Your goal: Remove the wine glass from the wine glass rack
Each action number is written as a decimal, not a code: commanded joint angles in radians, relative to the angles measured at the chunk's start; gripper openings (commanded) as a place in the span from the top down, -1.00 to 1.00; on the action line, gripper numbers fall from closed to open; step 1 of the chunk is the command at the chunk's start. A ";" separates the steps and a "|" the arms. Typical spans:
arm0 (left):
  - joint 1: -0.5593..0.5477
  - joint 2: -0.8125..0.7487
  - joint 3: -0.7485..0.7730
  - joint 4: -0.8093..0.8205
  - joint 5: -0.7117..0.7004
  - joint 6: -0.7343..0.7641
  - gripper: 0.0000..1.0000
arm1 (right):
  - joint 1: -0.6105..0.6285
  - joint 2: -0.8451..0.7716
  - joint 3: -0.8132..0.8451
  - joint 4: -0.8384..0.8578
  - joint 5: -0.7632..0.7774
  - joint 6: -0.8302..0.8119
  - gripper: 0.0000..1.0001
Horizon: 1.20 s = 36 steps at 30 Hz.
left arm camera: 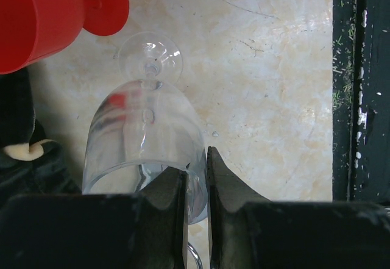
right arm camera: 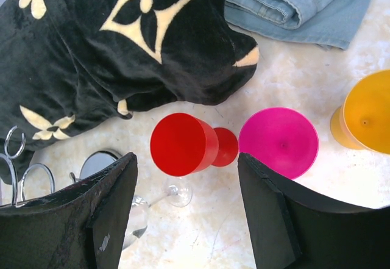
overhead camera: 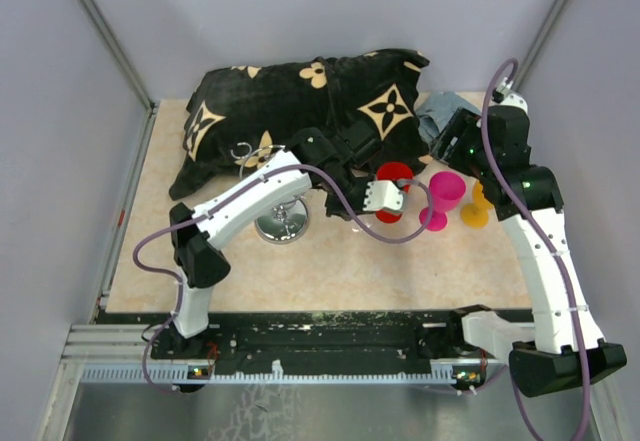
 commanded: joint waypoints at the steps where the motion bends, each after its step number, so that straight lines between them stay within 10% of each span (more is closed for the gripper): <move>1: -0.009 0.033 0.038 -0.044 0.048 0.046 1.00 | -0.009 -0.029 -0.008 0.031 -0.002 0.015 -0.34; 21: -0.007 0.096 0.027 -0.070 0.035 0.082 1.00 | -0.009 -0.057 -0.032 0.036 -0.005 0.026 -0.34; 36: -0.007 0.119 0.043 -0.059 -0.007 0.094 0.51 | -0.009 -0.083 -0.035 0.024 -0.006 0.032 -0.35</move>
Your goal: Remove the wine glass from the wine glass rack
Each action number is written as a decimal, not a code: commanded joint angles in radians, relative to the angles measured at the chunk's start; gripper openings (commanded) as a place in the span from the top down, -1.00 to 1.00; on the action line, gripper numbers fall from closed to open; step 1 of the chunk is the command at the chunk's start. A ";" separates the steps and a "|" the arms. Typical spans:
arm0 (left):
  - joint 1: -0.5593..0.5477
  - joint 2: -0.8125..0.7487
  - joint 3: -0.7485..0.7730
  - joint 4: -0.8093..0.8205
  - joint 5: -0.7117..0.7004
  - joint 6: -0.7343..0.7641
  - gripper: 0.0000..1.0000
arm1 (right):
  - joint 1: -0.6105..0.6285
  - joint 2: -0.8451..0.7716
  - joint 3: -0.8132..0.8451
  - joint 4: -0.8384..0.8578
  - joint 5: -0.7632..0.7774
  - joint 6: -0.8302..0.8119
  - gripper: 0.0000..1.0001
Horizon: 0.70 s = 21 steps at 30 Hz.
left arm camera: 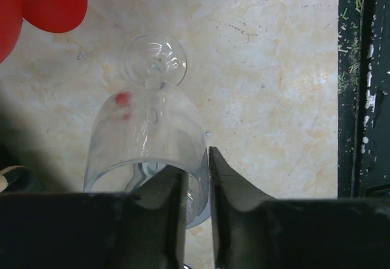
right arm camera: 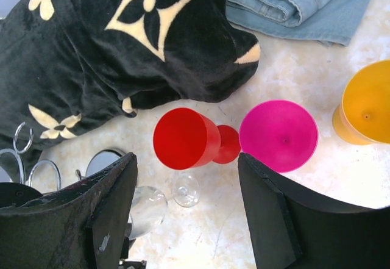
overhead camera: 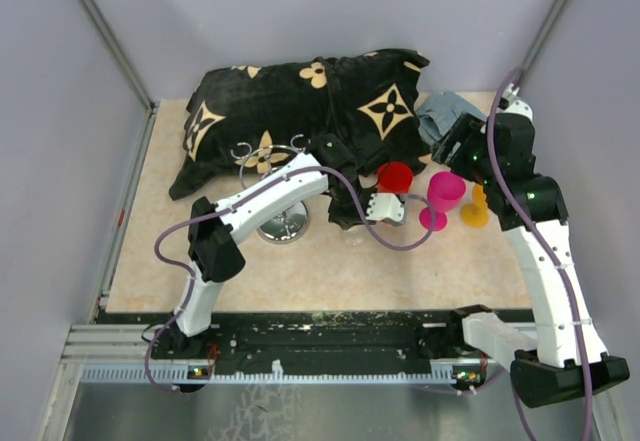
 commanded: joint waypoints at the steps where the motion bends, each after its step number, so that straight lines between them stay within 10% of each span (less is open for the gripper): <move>1: -0.007 0.007 0.047 -0.009 -0.011 0.025 0.38 | -0.010 -0.033 -0.004 0.023 -0.006 0.012 -0.35; 8: -0.010 -0.008 0.103 -0.019 -0.011 0.010 -0.37 | -0.009 -0.045 -0.013 0.026 -0.009 0.013 -0.36; 21: -0.003 -0.182 0.132 0.223 -0.047 -0.068 -0.71 | -0.010 -0.032 0.000 0.074 0.005 -0.029 -0.77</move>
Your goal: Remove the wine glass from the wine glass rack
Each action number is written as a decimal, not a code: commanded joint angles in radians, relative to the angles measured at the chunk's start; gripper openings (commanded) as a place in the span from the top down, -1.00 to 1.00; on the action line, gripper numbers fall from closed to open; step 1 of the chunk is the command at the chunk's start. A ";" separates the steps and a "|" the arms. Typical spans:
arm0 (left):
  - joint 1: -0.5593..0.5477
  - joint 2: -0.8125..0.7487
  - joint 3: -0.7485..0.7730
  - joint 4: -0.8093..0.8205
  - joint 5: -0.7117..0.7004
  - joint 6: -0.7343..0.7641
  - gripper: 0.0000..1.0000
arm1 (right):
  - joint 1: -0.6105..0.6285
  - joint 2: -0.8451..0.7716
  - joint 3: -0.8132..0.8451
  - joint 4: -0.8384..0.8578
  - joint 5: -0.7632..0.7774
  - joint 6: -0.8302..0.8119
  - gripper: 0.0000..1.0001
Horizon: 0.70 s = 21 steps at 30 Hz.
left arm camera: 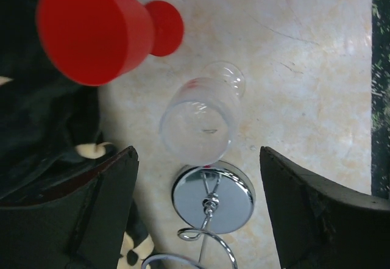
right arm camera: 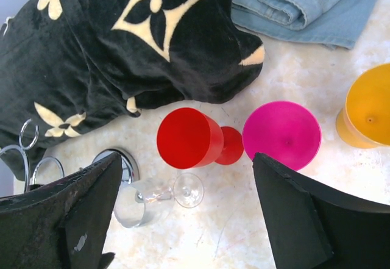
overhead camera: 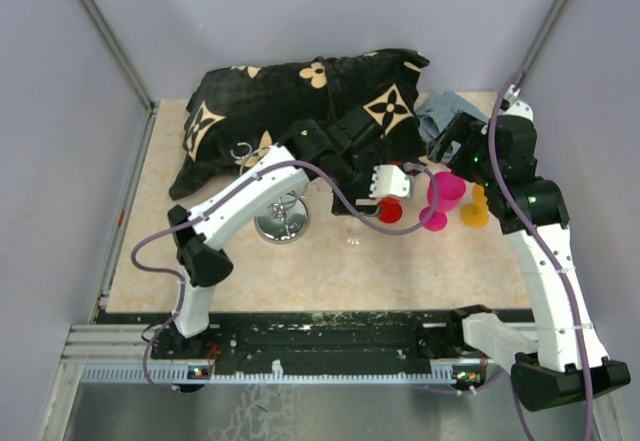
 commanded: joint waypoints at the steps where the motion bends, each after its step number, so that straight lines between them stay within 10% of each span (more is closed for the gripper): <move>1: 0.004 -0.169 -0.036 0.246 -0.023 -0.054 -0.75 | -0.009 -0.002 0.020 0.065 0.030 -0.036 -0.78; 6: 0.133 -0.281 -0.119 0.511 0.006 -0.164 -0.83 | -0.009 0.078 0.063 0.077 0.059 -0.073 -0.80; 12: 0.553 -0.338 -0.158 0.734 0.173 -0.481 -0.83 | -0.010 0.163 0.067 0.146 0.123 -0.080 -0.82; 21: 1.086 -0.551 -0.691 1.089 0.273 -0.747 -0.81 | -0.009 0.151 -0.133 0.324 0.191 -0.105 -0.85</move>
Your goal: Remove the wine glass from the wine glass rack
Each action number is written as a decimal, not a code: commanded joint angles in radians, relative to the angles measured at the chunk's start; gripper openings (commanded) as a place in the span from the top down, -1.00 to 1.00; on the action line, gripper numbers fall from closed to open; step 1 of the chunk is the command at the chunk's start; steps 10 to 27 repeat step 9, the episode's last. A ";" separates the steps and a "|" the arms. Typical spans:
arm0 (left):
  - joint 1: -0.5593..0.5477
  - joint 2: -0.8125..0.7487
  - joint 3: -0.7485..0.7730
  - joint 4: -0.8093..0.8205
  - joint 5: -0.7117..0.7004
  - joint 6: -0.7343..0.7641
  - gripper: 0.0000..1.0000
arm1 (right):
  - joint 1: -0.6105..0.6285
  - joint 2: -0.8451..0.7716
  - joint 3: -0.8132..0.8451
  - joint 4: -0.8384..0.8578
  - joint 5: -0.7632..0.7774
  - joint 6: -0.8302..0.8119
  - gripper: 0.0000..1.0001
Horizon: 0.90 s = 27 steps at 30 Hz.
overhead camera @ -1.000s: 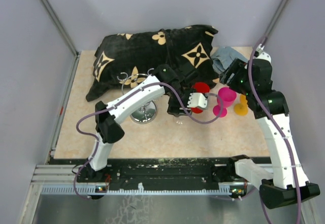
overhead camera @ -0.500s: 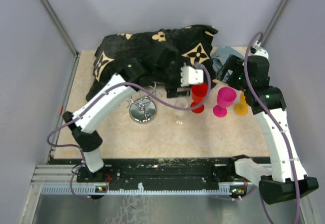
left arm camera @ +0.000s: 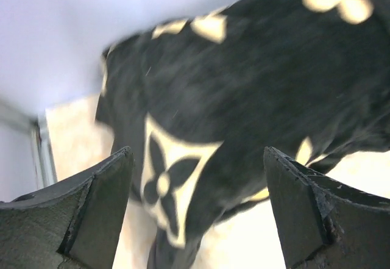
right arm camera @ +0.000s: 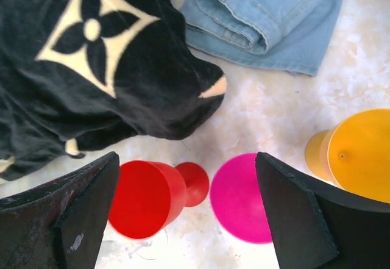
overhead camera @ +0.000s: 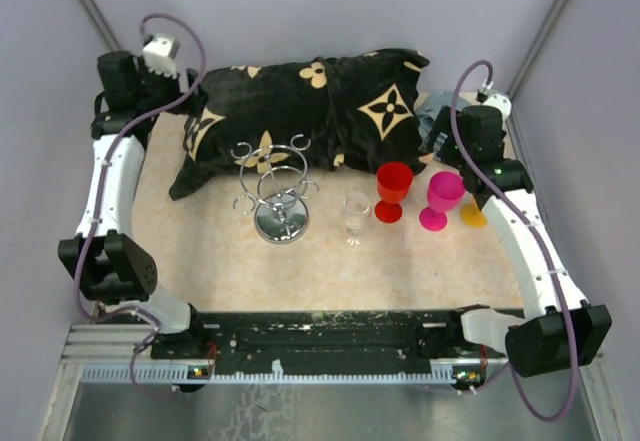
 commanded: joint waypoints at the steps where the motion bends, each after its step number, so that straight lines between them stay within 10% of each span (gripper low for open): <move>1: 0.114 -0.146 -0.215 0.214 0.076 -0.135 -0.81 | -0.009 -0.025 -0.084 0.134 0.052 -0.021 -0.85; 27: 0.134 -0.231 -0.421 0.280 0.030 -0.146 -0.83 | -0.008 -0.046 -0.167 0.193 0.099 -0.019 -0.87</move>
